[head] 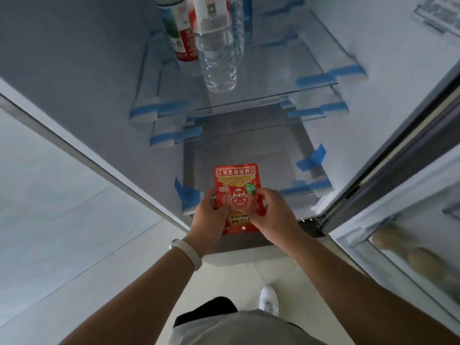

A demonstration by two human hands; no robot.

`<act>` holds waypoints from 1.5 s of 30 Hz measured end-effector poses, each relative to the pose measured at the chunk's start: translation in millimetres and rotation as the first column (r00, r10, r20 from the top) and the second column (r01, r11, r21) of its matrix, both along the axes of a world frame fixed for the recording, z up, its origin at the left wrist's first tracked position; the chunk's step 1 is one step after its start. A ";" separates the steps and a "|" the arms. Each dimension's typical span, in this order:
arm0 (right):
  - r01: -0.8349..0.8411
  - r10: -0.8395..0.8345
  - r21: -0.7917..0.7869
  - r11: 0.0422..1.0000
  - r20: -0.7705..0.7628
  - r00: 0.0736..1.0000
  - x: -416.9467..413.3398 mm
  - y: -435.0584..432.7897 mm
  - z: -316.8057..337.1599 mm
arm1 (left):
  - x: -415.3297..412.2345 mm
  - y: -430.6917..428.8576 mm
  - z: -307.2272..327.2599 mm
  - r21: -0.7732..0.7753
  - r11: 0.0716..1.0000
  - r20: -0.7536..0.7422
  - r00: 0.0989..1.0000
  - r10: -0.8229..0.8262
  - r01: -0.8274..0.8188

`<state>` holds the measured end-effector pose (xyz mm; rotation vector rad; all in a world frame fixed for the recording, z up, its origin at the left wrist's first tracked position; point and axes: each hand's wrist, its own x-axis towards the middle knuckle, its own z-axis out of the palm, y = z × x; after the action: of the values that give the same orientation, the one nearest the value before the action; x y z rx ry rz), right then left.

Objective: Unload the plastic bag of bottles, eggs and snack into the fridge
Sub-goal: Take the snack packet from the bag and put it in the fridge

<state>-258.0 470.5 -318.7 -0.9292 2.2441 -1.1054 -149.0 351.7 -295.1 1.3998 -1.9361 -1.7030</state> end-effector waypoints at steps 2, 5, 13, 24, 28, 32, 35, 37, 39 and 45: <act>-0.023 0.023 0.006 1.000 -0.041 0.999 -5.0 -7.3 -5.5 | -8.1 -8.5 -3.8 -0.027 1.000 0.042 0.999 0.006 -0.005; -0.049 0.050 0.018 0.999 -0.098 0.994 -15.8 -16.8 -14.5 | -19.0 -23.0 -13.9 -0.050 0.999 0.117 0.993 -0.009 0.015; -0.058 0.086 0.157 0.986 -0.178 0.980 -40.5 -40.4 -36.7 | -40.6 -50.8 -46.9 -0.079 0.982 0.225 0.962 -0.152 0.174; -0.002 0.028 0.103 0.995 -0.249 0.968 -37.8 -54.1 -70.7 | -34.9 -63.5 -87.1 -0.196 0.931 0.299 0.923 -0.242 0.307; -0.080 0.104 0.085 0.993 -0.330 0.938 -36.7 -52.2 -76.4 | -24.5 -59.8 -81.1 -0.337 0.850 0.355 0.891 -0.284 0.406; -0.128 0.173 0.132 0.983 -0.423 0.889 -38.7 -54.0 -78.7 | -20.9 -61.4 -80.4 -0.427 0.698 0.468 0.801 -0.374 0.576; -0.155 0.214 0.162 0.975 -0.460 0.862 -45.0 -60.1 -79.7 | -26.4 -67.4 -86.2 -0.460 0.626 0.505 0.765 -0.399 0.630; -0.158 0.232 0.192 0.969 -0.468 0.852 -49.8 -64.2 -79.9 | -32.0 -72.7 -90.6 -0.490 0.594 0.505 0.763 -0.404 0.638; -0.157 0.247 0.221 0.963 -0.481 0.841 -55.7 -68.1 -80.3 | -39.5 -78.1 -94.5 -0.512 0.573 0.499 0.764 -0.408 0.640; -0.119 0.249 0.277 0.954 -0.504 0.827 -82.9 -83.0 -80.0 | -74.1 -94.2 -102.2 -0.548 0.513 0.500 0.751 -0.432 0.660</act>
<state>-340.9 387.5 -398.7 -1.4549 2.5656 -0.5083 -223.1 257.5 -397.4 0.7806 -3.0046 -0.6612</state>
